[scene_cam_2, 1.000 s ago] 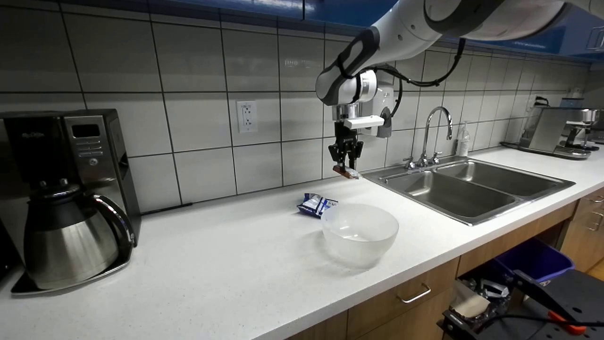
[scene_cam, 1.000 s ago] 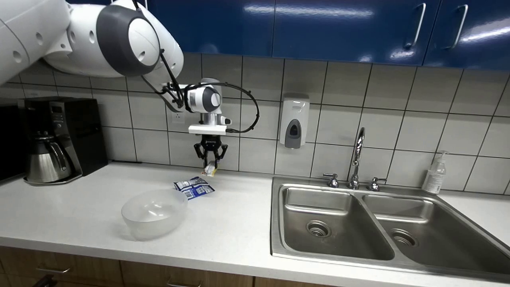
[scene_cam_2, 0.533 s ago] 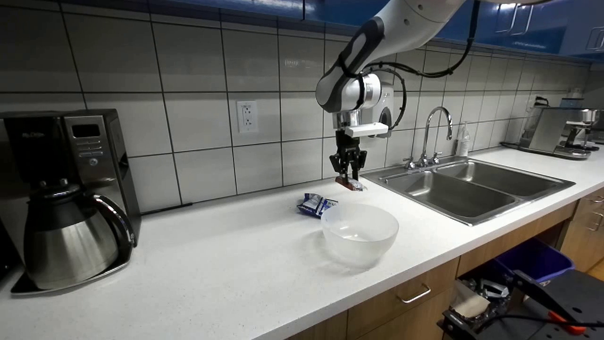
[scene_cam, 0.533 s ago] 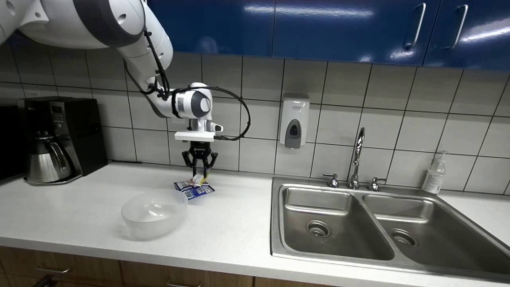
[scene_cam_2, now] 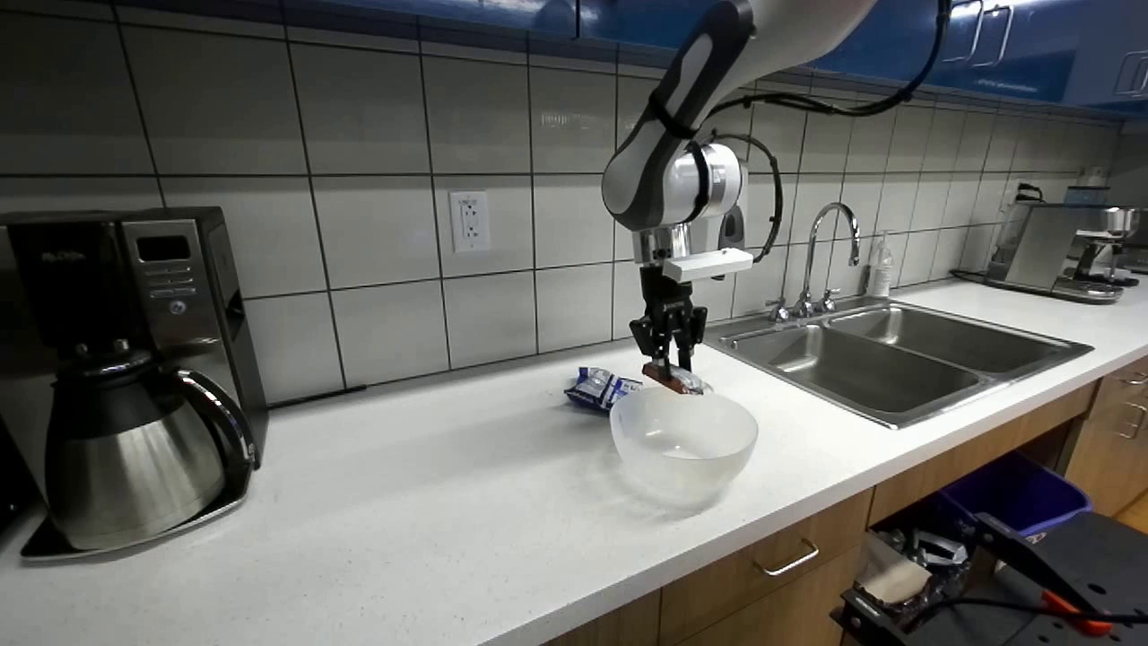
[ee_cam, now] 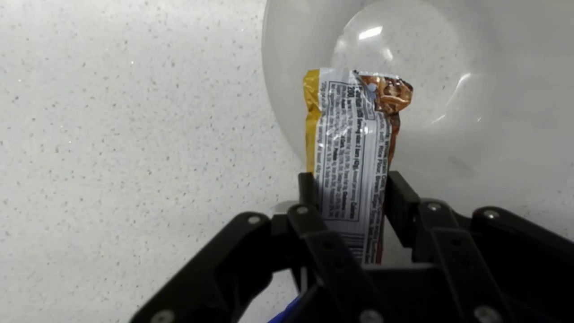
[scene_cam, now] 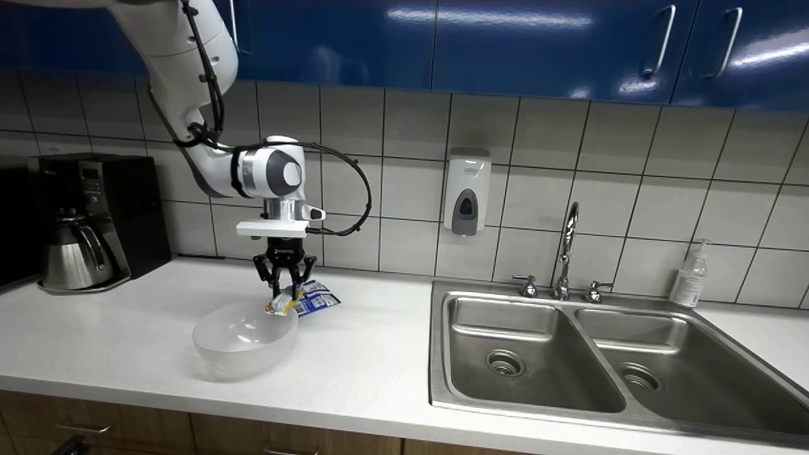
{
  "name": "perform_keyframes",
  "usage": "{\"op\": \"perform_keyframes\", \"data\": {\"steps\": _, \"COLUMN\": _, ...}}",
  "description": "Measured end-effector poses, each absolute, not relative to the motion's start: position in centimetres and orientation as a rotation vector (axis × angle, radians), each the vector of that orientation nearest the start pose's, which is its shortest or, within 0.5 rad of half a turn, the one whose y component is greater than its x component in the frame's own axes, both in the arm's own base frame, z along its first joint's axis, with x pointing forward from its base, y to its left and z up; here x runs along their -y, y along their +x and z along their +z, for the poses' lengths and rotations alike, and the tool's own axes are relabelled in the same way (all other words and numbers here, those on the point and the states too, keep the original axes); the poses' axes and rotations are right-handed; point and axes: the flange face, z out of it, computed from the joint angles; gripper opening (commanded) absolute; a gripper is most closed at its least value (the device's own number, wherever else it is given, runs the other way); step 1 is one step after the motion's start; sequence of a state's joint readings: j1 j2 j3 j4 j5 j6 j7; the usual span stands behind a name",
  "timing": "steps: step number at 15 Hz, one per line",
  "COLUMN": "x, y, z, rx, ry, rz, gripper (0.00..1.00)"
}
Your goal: Put the right packet in the bowl
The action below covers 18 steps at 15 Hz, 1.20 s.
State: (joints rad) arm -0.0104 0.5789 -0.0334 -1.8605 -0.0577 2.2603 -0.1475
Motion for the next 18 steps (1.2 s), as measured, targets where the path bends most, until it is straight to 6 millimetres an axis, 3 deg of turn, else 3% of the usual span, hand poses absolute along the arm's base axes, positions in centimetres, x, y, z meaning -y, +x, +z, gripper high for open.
{"op": "perform_keyframes", "data": {"steps": 5, "x": 0.2, "y": 55.8, "z": 20.6, "rx": 0.268, "ry": -3.177, "rz": 0.285, "gripper": 0.16}}
{"op": "perform_keyframes", "data": {"steps": 9, "x": -0.3, "y": 51.6, "z": 21.1, "rx": 0.264, "ry": -3.177, "rz": 0.324, "gripper": 0.16}}
{"op": "perform_keyframes", "data": {"steps": 13, "x": -0.3, "y": 50.3, "z": 20.2, "rx": 0.236, "ry": -3.179, "rz": 0.337, "gripper": 0.16}}
{"op": "perform_keyframes", "data": {"steps": 18, "x": -0.3, "y": 50.7, "z": 19.4, "rx": 0.161, "ry": -3.191, "rz": 0.301, "gripper": 0.16}}
